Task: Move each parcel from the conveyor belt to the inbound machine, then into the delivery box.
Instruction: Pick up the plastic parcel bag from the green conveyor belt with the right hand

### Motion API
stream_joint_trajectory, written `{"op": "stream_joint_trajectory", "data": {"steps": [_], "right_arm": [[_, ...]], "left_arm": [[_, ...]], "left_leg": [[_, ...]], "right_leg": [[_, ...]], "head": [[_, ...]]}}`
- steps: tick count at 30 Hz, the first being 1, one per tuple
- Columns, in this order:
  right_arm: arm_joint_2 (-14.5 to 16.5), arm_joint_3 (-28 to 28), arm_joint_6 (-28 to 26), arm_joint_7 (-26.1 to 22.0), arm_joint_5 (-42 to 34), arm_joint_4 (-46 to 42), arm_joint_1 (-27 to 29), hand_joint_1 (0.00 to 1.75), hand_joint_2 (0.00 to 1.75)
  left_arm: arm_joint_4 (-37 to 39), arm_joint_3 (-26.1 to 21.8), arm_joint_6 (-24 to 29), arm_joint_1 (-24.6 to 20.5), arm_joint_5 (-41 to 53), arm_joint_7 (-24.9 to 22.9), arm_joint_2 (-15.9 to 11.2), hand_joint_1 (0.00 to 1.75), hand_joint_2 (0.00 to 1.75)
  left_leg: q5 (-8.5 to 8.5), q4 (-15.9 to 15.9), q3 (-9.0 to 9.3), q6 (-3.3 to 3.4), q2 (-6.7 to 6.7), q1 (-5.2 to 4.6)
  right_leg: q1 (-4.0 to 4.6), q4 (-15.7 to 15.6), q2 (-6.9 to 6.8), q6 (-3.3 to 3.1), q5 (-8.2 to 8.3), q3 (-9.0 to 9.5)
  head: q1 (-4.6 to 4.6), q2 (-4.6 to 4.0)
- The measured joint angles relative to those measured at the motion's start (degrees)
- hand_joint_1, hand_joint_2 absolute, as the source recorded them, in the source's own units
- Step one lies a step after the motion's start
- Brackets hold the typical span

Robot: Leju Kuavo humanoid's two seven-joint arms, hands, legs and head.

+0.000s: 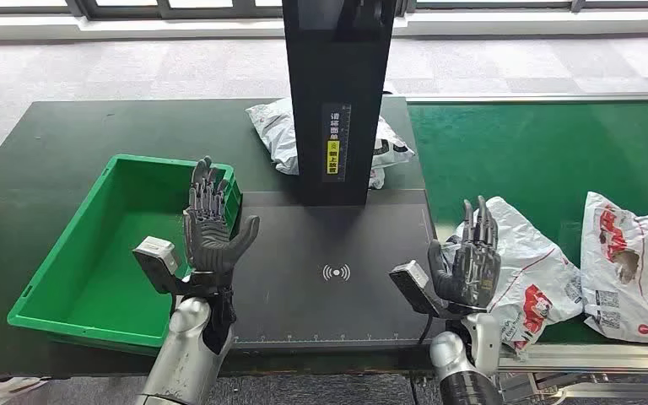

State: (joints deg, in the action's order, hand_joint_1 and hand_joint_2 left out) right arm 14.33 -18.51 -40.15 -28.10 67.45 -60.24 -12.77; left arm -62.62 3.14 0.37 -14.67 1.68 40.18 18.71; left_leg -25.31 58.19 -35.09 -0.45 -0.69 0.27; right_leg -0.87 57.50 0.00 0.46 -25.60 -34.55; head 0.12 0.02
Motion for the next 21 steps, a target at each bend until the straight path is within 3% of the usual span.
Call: {"op": "stream_joint_trajectory", "data": {"steps": [7,15,21], "right_arm": [[0.0,-14.9,0.0,0.9,5.1,-0.4,-1.5,0.00,1.75],[0.0,-23.2,0.0,1.5,6.4,0.3,-4.2,0.00,1.75],[-1.3,-27.0,0.0,1.4,2.4,6.4,-7.3,0.00,1.75]], "left_arm": [[-0.6,-1.2,0.0,0.3,-0.7,0.0,0.0,0.00,1.75],[-1.1,-2.0,0.3,0.5,-0.7,0.0,0.0,0.00,1.75],[-1.7,-2.7,0.7,0.7,-0.6,0.0,0.0,0.00,1.75]], "left_leg": [[-0.01,0.0,0.00,0.02,0.00,-0.02],[0.00,0.0,0.01,0.01,0.05,0.02],[0.00,0.0,0.01,0.02,0.09,0.02]], "right_leg": [[0.01,0.0,0.00,0.00,0.00,0.00],[0.03,0.0,0.02,0.00,0.00,-0.02],[0.02,0.0,0.08,0.01,0.01,-0.01]], "head": [[-0.01,0.00],[-0.01,0.00],[0.01,0.00]]}}
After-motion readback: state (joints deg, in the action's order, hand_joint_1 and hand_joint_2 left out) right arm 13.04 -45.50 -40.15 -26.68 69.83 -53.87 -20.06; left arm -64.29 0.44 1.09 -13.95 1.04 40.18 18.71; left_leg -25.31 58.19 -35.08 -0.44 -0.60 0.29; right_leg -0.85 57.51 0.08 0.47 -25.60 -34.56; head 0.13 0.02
